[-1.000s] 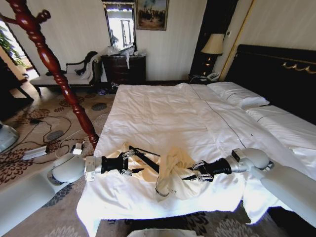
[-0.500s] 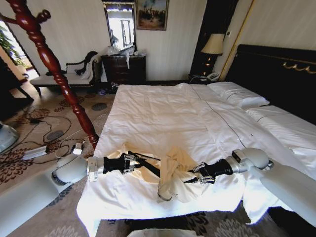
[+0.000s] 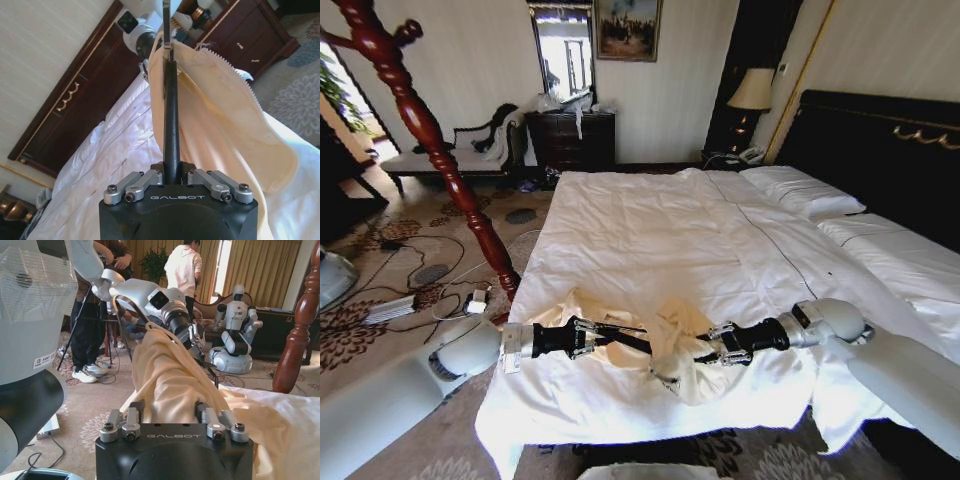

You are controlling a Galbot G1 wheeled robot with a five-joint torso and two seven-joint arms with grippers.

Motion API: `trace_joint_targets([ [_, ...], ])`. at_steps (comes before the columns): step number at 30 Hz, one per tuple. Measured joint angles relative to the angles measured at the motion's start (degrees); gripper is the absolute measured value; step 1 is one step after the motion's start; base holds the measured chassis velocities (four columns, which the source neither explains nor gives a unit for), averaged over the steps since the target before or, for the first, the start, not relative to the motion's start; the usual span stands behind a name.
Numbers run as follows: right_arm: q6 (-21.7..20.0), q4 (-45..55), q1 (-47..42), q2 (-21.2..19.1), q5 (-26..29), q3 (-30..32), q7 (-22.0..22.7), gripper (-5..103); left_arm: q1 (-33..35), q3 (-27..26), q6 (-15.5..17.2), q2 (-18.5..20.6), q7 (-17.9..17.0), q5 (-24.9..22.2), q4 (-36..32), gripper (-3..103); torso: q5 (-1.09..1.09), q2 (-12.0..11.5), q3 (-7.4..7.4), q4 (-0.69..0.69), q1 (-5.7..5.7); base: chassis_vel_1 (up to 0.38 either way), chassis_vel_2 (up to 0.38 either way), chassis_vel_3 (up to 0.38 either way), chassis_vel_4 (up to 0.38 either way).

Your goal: Pick up the clothes from the bed and hang them on the clothes hanger.

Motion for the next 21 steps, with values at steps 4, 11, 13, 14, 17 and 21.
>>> trace_joint_targets([
  [4, 0.7, 0.0, 0.1, 0.1, 0.5, 0.8, 0.6, 63, 1.1, -1.9, 0.0, -1.4, 0.0, -0.2, 1.0, 15, 0.0, 0.0, 0.0, -0.01, 0.0, 0.0, 0.0, 0.0, 0.0],
  [11, 1.5, 0.7, 0.9, -0.3, 2.7, 1.8, 5.6, 90, 2.7, -5.0, 0.3, -4.1, -0.1, -1.1, 2.9, 15, 0.0, 0.0, 0.0, 0.0, 0.0, 0.0, 0.0, 0.0, 0.0],
  [13, 1.7, 0.7, 1.2, -0.2, 2.9, 2.0, 7.1, 95, 2.8, -5.4, 0.5, -4.5, -0.1, -1.4, 3.1, 15, -0.01, 0.0, 0.0, 0.0, 0.0, 0.0, 0.0, 0.0, 0.0],
  [14, 2.1, 0.7, 1.5, -0.1, 3.1, 2.2, 9.2, 98, 2.8, -5.8, 0.6, -5.0, -0.2, -1.8, 3.3, 15, -0.01, 0.0, 0.0, 0.0, 0.0, 0.0, 0.0, 0.0, 0.0],
  [17, 3.2, 0.6, 1.6, 0.1, 4.2, 2.7, 15.8, 100, 3.1, -6.9, 0.9, -6.1, -0.3, -2.6, 3.9, 15, 0.0, 0.0, 0.0, 0.0, 0.0, 0.0, 0.0, 0.0, 0.0],
  [21, 5.0, 0.5, 1.4, 0.8, 6.0, 3.0, 25.1, 100, 3.4, -7.9, 1.3, -7.3, -0.9, -4.6, 4.6, 15, -0.01, 0.0, 0.0, 0.0, 0.0, 0.0, 0.0, 0.0, 0.0],
])
